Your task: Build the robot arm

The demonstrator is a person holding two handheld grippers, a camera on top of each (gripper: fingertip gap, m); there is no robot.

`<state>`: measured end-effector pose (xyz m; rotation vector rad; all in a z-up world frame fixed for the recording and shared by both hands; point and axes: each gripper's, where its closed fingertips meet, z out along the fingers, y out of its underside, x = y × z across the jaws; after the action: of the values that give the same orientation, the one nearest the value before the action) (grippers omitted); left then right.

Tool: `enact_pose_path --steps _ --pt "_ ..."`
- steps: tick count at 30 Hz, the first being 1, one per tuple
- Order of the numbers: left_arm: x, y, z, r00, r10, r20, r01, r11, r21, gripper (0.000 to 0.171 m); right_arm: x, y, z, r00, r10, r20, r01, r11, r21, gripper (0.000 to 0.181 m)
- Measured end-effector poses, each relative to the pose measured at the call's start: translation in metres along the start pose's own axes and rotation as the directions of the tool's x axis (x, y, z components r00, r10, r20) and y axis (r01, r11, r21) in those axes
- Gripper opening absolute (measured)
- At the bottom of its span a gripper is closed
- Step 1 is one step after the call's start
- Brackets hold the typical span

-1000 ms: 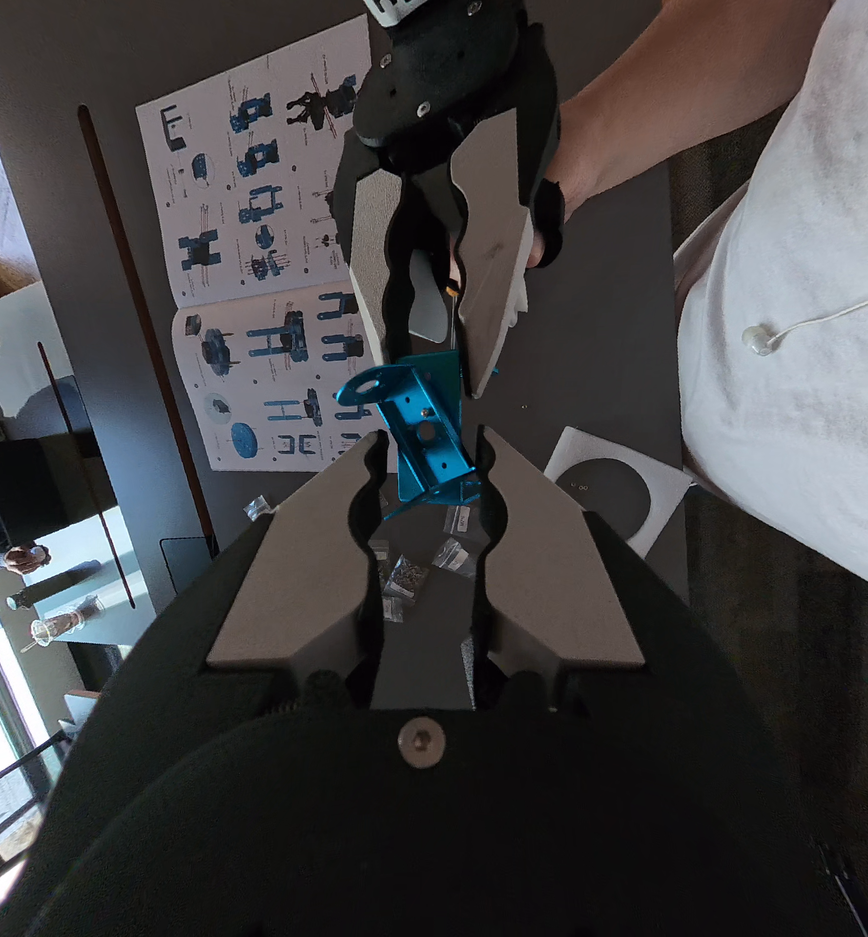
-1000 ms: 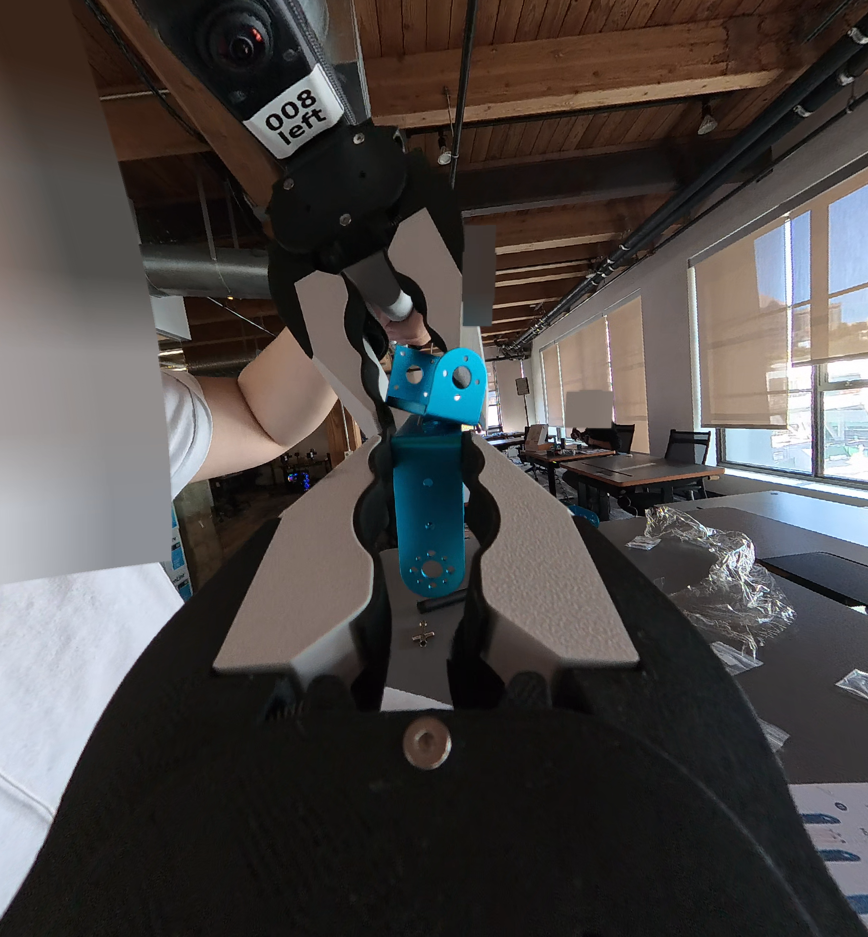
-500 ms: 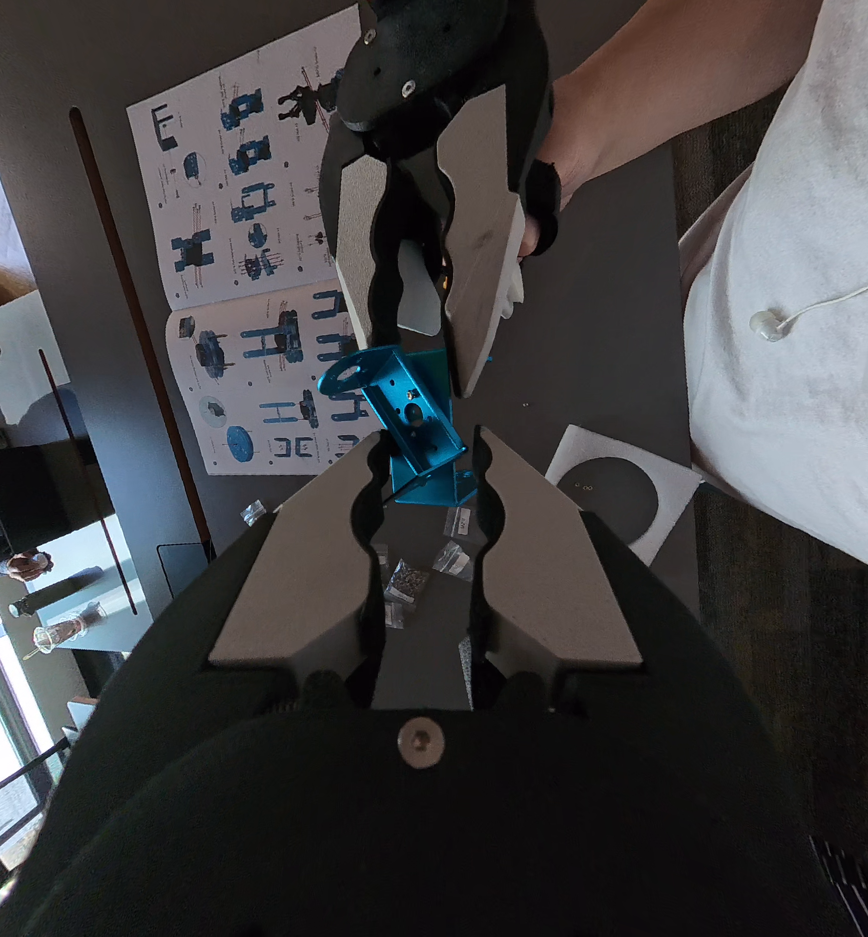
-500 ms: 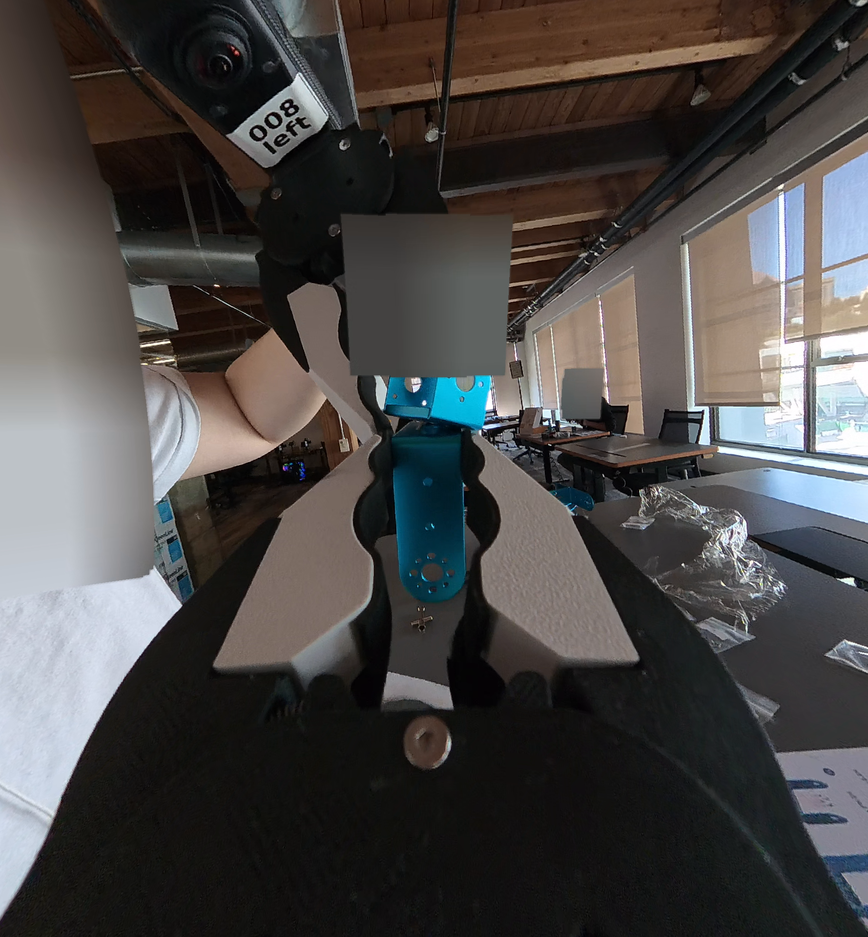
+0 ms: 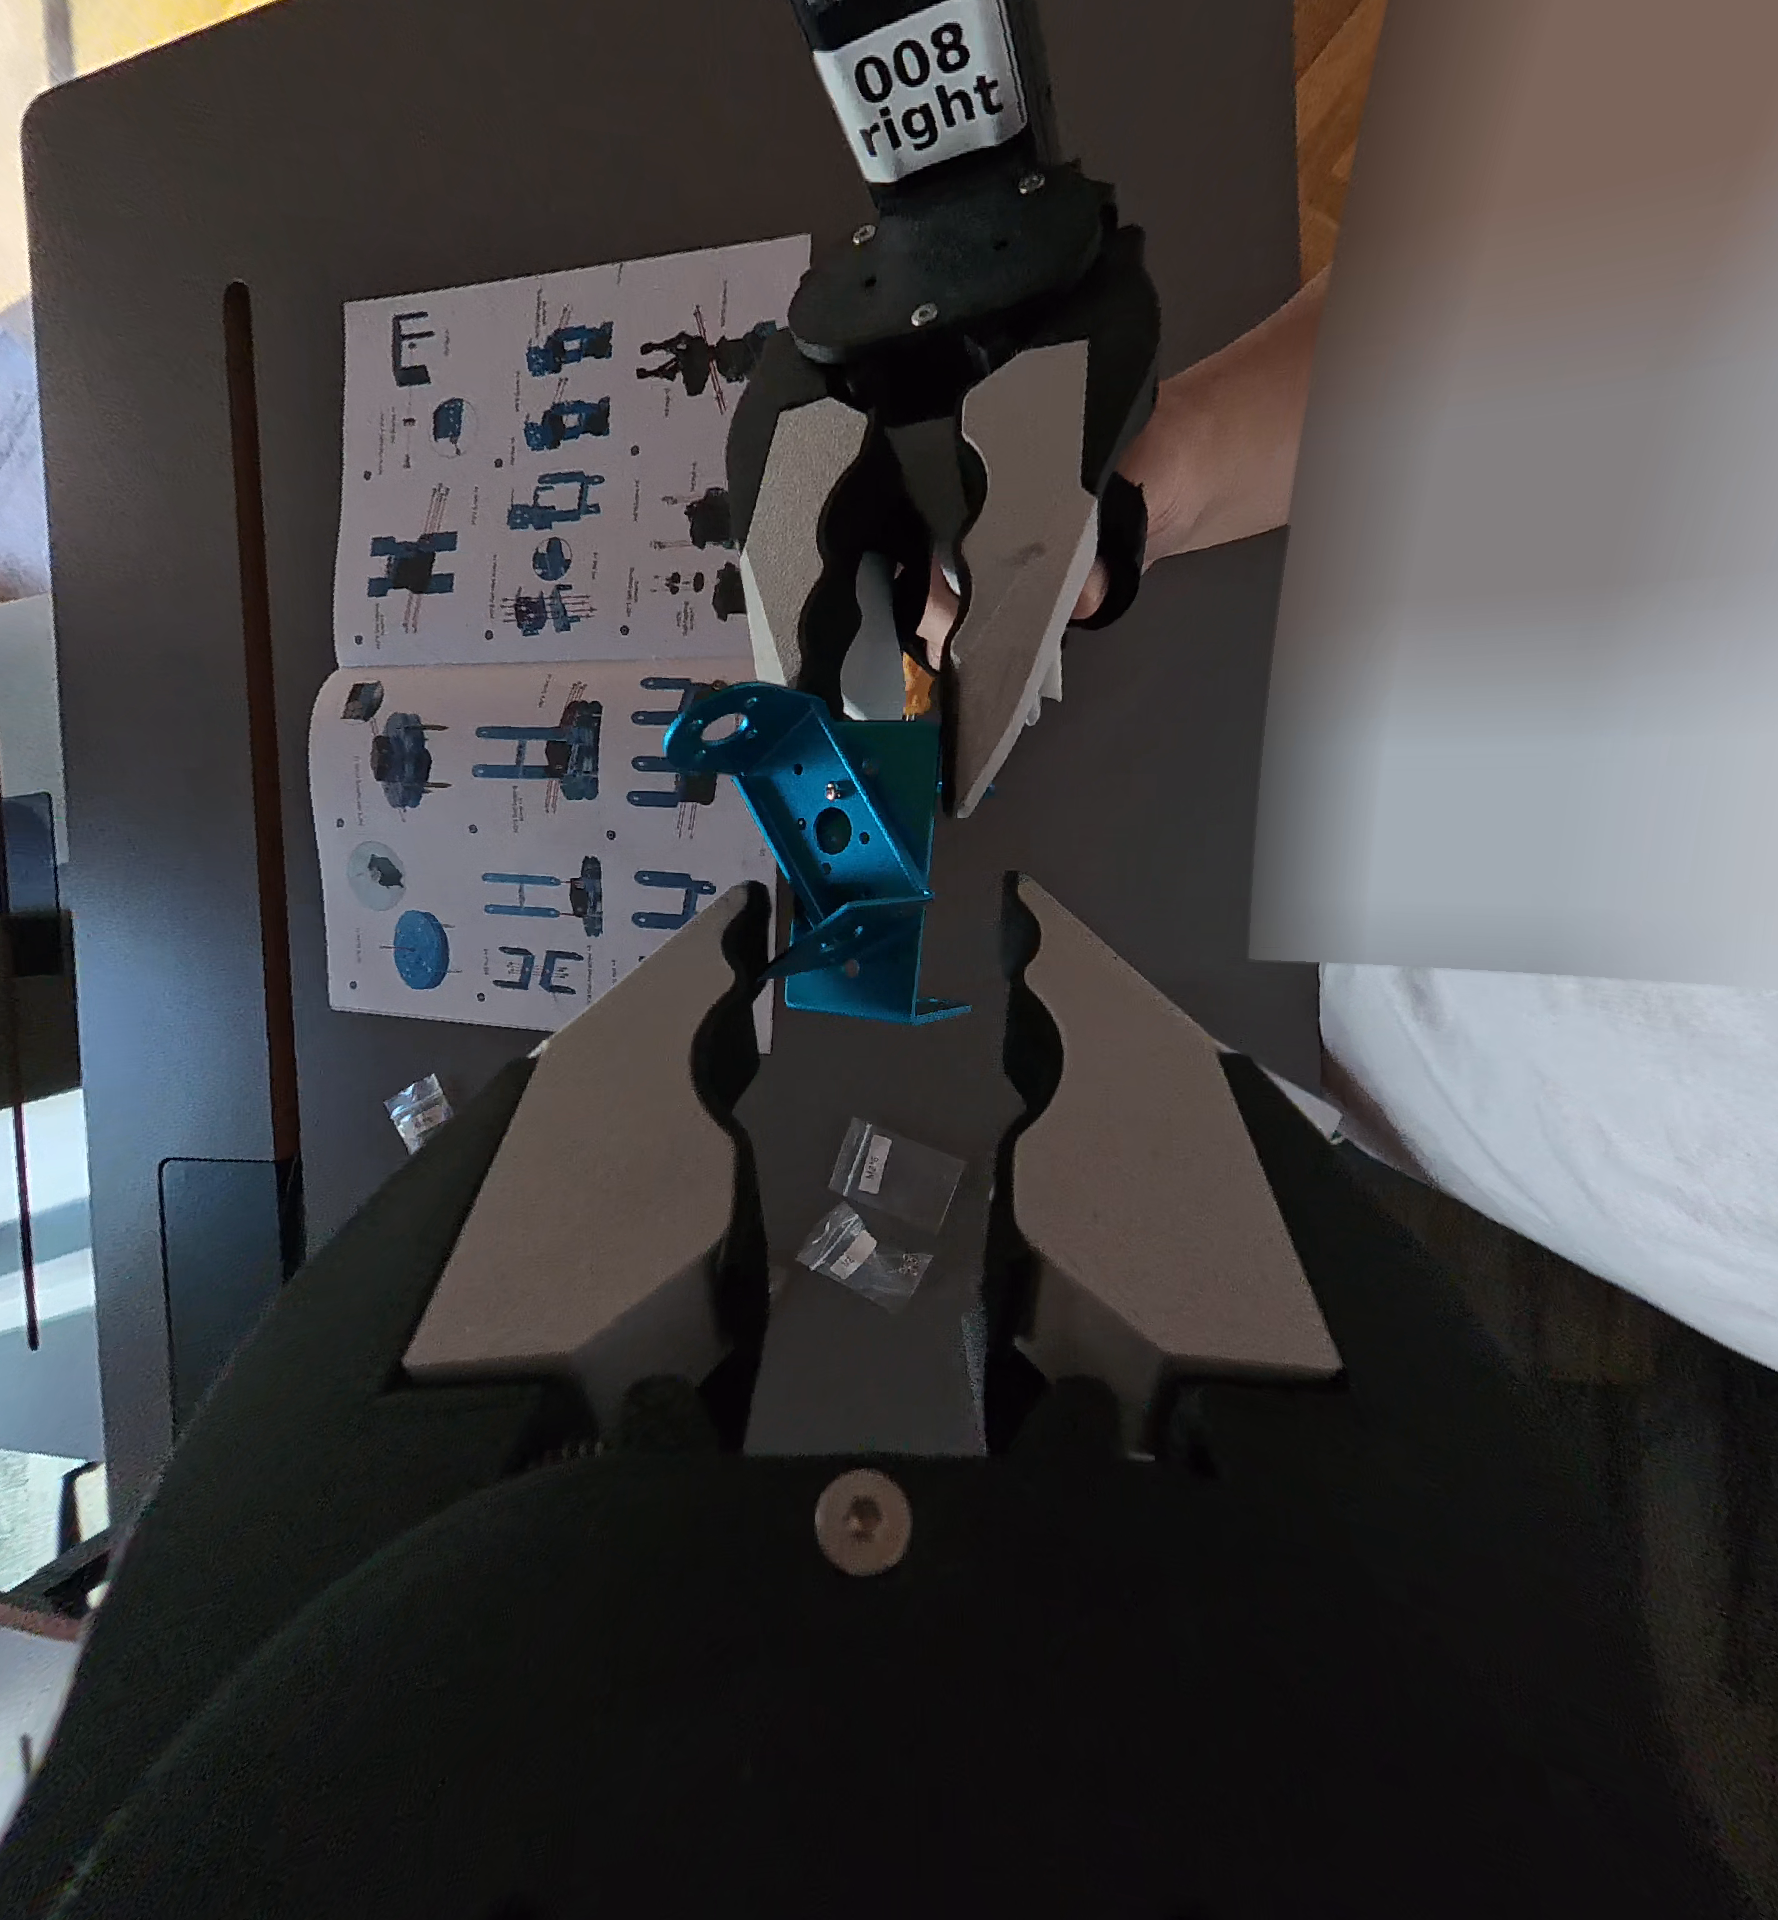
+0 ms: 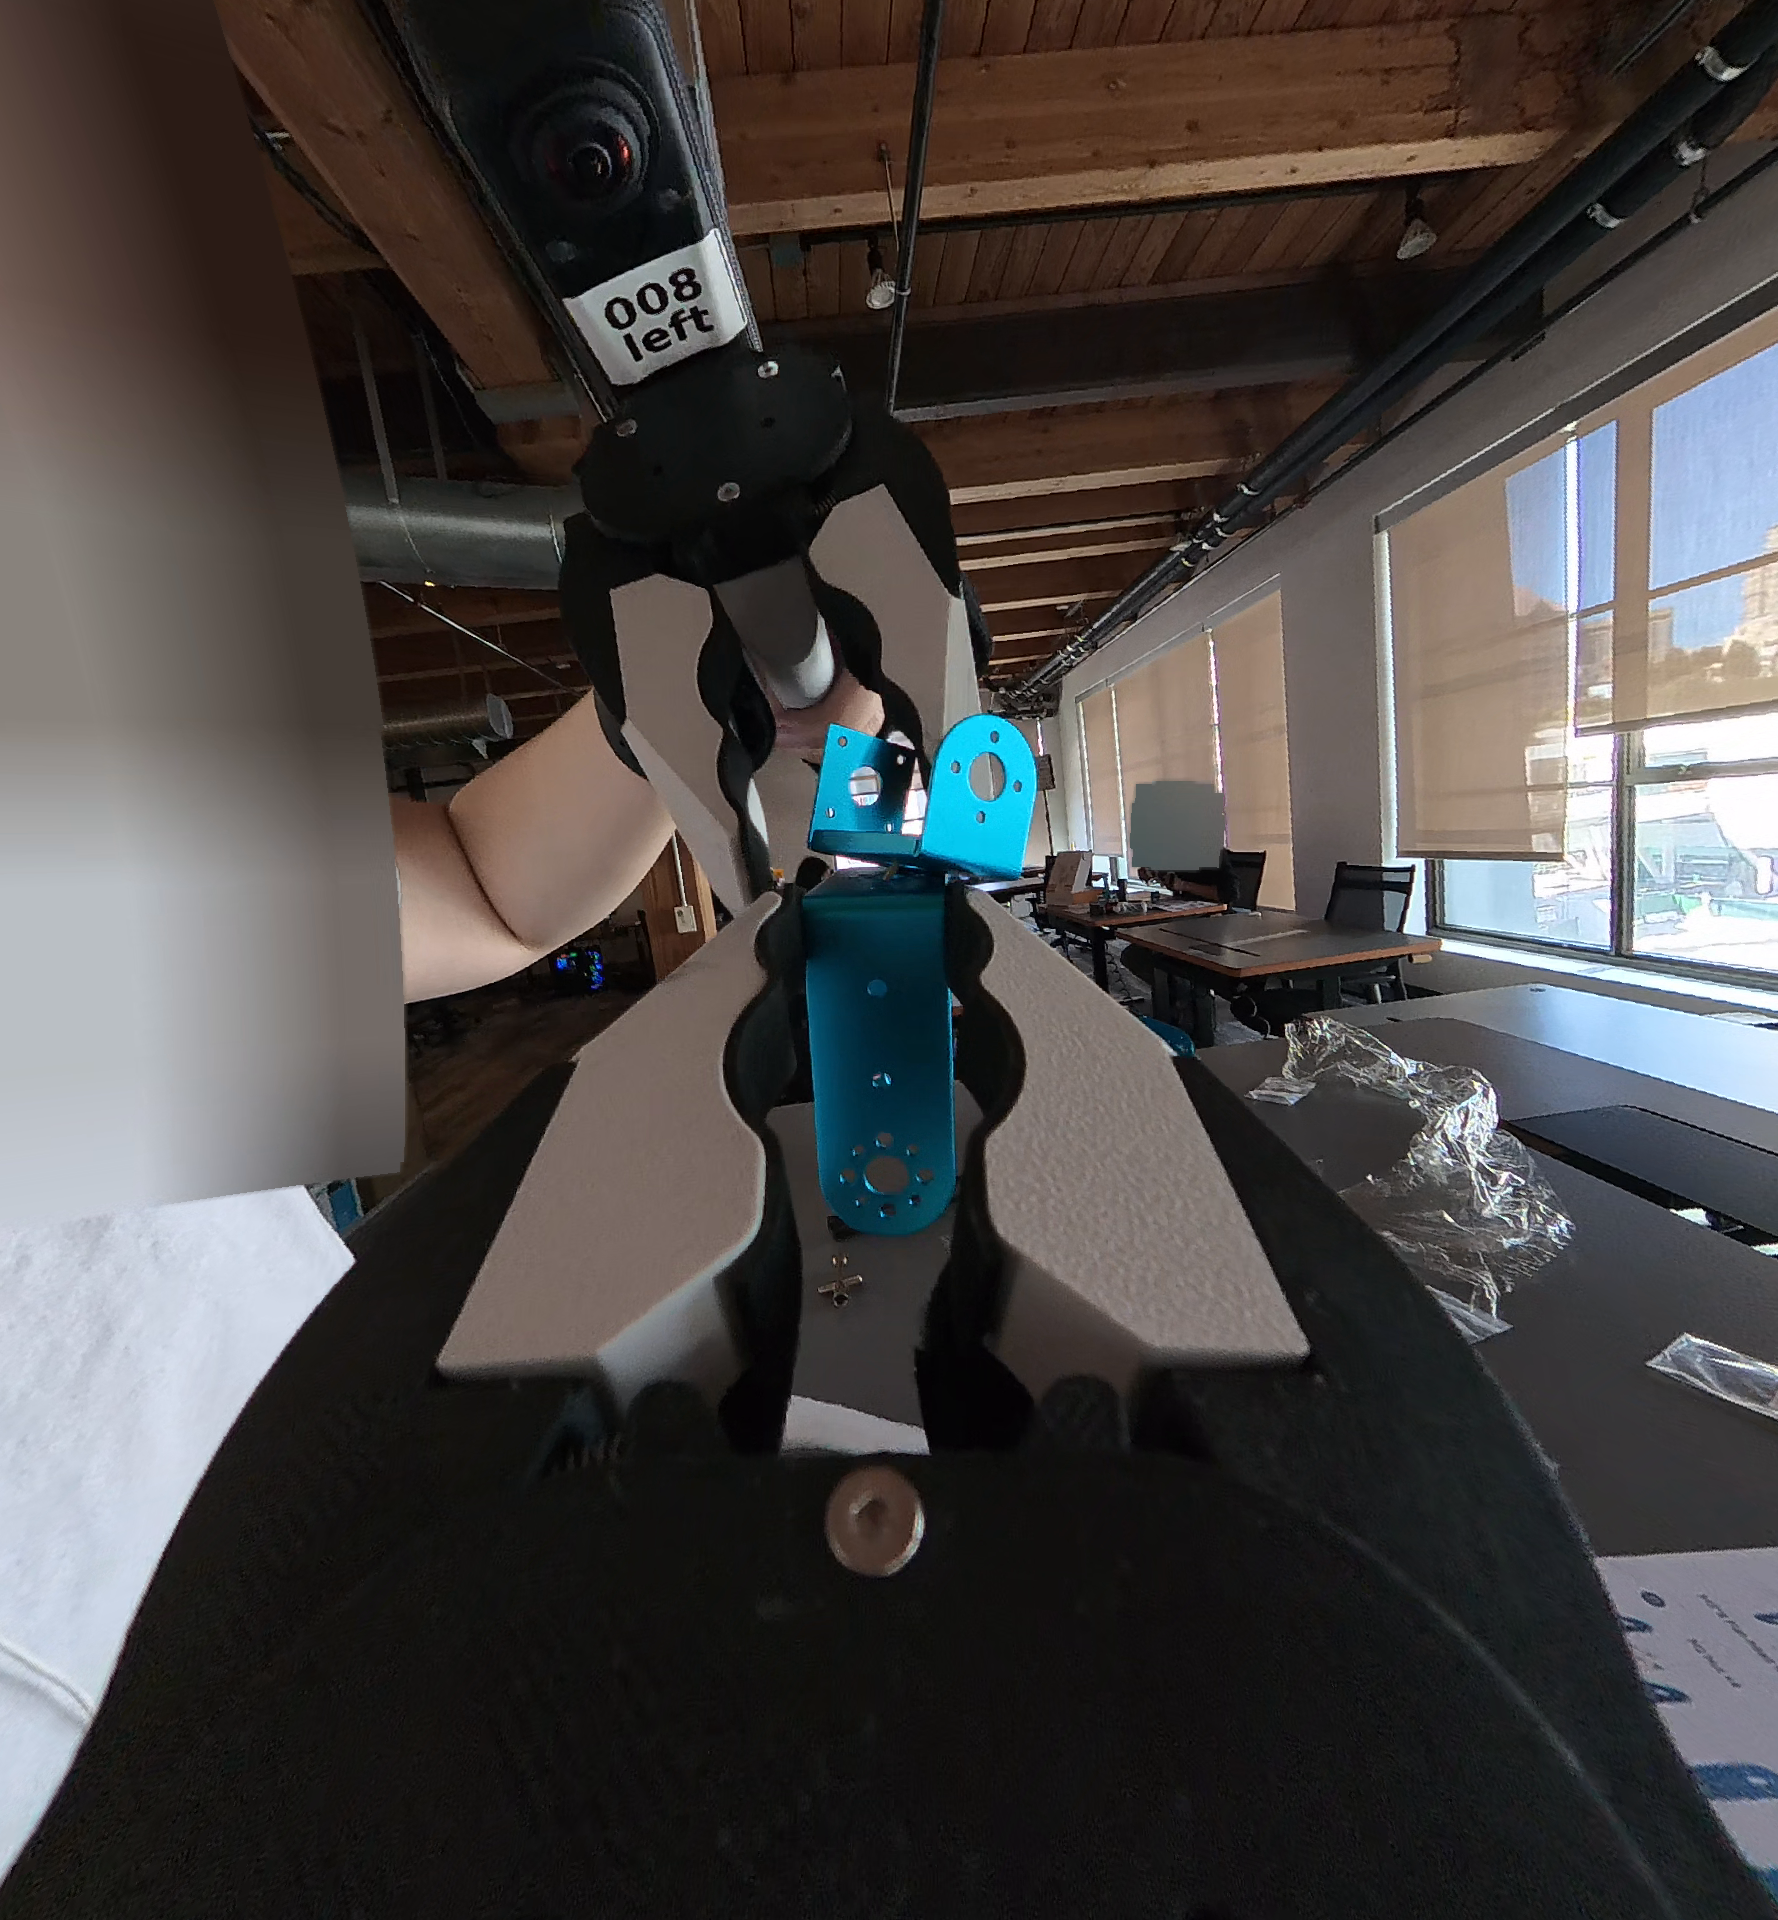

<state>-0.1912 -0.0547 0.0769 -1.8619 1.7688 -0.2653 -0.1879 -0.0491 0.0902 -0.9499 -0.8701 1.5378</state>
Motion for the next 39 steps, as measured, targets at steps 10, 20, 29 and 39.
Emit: enact_pose_path --steps 10,20,29,39 --pt "-0.008 0.015 -0.023 0.975 -0.087 0.205 0.04 0.973 0.226 0.04 0.005 0.015 -0.002 0.999 -0.035 -0.04 0.033 0.998 -0.047 0.025" --pt "0.011 0.014 -0.044 0.848 0.169 0.502 -0.249 0.964 0.095 0.03 0.006 0.029 0.005 0.999 -0.023 -0.03 0.022 0.999 -0.032 0.025" --pt "-0.006 0.013 -0.036 0.893 -0.403 0.201 0.279 0.846 0.454 0.047 0.003 0.028 0.007 0.992 -0.107 -0.068 0.104 0.994 -0.04 0.025" --pt "-0.008 0.023 -0.02 0.803 -0.592 0.07 0.449 0.679 0.581 0.047 0.001 0.032 0.009 0.991 -0.118 -0.07 0.115 0.992 -0.049 0.025"
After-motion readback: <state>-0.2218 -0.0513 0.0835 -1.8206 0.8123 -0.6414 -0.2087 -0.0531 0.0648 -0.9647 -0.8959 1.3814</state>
